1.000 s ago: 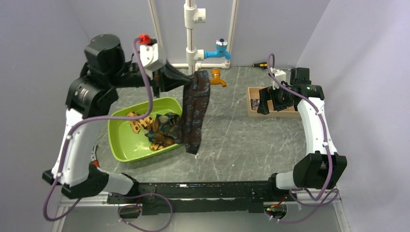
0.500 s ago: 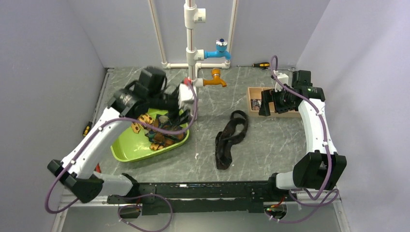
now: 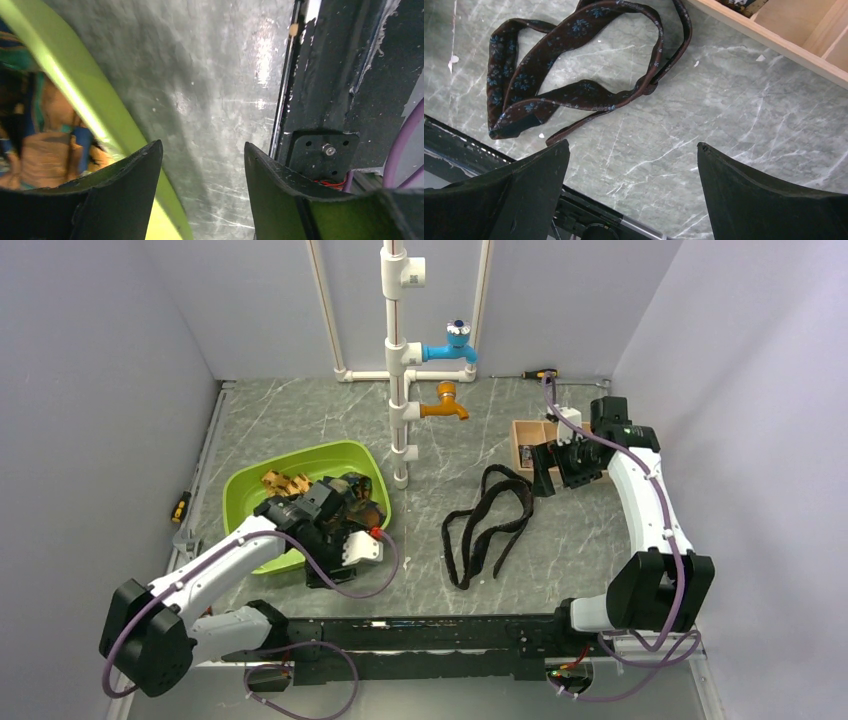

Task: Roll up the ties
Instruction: Move the bin to the center of the board, then flatten out the tie at the center of the board.

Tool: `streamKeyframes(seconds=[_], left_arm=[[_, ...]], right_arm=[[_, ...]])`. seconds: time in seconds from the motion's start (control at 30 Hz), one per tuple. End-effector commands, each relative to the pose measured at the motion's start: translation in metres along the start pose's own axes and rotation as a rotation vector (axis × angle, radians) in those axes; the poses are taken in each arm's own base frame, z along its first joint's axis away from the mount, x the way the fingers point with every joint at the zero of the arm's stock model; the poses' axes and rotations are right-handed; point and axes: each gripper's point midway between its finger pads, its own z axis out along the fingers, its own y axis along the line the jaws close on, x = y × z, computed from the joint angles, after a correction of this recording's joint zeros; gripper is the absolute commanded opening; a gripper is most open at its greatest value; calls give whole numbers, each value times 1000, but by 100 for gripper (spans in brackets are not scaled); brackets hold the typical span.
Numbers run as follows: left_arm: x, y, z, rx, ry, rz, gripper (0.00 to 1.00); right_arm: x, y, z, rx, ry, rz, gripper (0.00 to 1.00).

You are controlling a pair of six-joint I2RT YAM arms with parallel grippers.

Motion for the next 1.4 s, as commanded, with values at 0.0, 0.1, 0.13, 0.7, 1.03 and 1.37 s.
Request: streamKeyframes(seconds=[0.0,0.1,0.13,0.7,1.03,1.37], left_arm=[[22,31,9,-89,55,1,66],[49,62,7,-139,110,-75,64],[57,75,4,-163,121,-100,64],[-32,153,-59,-313,-317,-35,74],[-170,49,40,-28,-370,269,73],[-214,-8,124,163,-313,394,81]], right_arm=[[11,2,3,13,54,-39,100],[18,2,4,18,77,-42,100],[19,2,4,18,82,-41,100],[50,-9,31,76,177,68,96],[37,-2,62,-10,179,200,92],[45,2,91,-77,217,271,87]])
